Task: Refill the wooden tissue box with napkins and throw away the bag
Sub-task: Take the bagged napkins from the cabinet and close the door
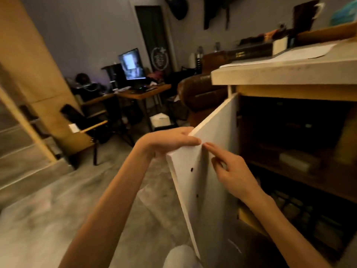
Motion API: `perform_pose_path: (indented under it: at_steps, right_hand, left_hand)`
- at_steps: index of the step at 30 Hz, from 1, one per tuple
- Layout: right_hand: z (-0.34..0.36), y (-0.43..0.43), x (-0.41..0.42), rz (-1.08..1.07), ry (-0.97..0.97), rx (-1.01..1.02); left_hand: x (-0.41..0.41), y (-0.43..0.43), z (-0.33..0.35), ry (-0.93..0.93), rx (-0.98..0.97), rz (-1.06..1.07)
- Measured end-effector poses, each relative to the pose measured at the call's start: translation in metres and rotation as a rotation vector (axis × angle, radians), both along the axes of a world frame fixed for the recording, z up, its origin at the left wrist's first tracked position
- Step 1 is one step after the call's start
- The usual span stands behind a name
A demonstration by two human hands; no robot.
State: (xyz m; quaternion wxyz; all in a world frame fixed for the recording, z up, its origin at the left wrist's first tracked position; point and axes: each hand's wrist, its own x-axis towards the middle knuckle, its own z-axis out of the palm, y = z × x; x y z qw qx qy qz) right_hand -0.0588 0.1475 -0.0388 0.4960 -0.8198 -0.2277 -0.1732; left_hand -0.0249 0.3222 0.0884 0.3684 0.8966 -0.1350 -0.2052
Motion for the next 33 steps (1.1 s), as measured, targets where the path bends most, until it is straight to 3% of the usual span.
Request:
perform_pose_path:
  at_steps: [4, 6, 10, 13, 20, 25, 29, 32, 33]
  right_hand:
    - [-0.017, 0.015, 0.032, -0.042, -0.044, -0.356]
    - [-0.026, -0.005, 0.043, -0.065, 0.016, -0.548]
    - [-0.044, -0.065, 0.051, -0.153, 0.227, -0.785]
    - [-0.064, -0.120, 0.046, -0.260, 0.336, -0.793]
    - [-0.108, -0.214, 0.039, -0.557, 0.549, -0.728]
    - [-0.122, -0.201, 0.099, -0.664, 0.294, -0.802]
    - [-0.131, -0.189, 0.184, -0.553, 0.655, -0.949]
    - [-0.144, -0.205, 0.214, -0.410, 0.928, -0.704]
    - [-0.150, -0.208, 0.215, -0.402, 0.969, -0.715]
  left_hand:
    - [0.026, 0.017, 0.007, -0.138, 0.348, 0.079]
    - [0.038, 0.001, 0.001, -0.340, 0.600, 0.159]
    - [0.069, -0.078, -0.037, -0.755, 0.786, 0.463]
    - [0.109, -0.135, -0.063, -0.912, 0.871, 0.557]
    - [0.177, -0.178, -0.089, -1.126, 0.752, 0.652]
    - [0.193, -0.158, -0.100, -1.249, 0.878, 0.804]
    - [0.199, -0.156, -0.103, -1.359, 0.969, 0.785]
    - [0.203, -0.153, -0.106, -1.411, 0.993, 0.788]
    - [0.204, -0.153, -0.108, -1.421, 1.004, 0.781]
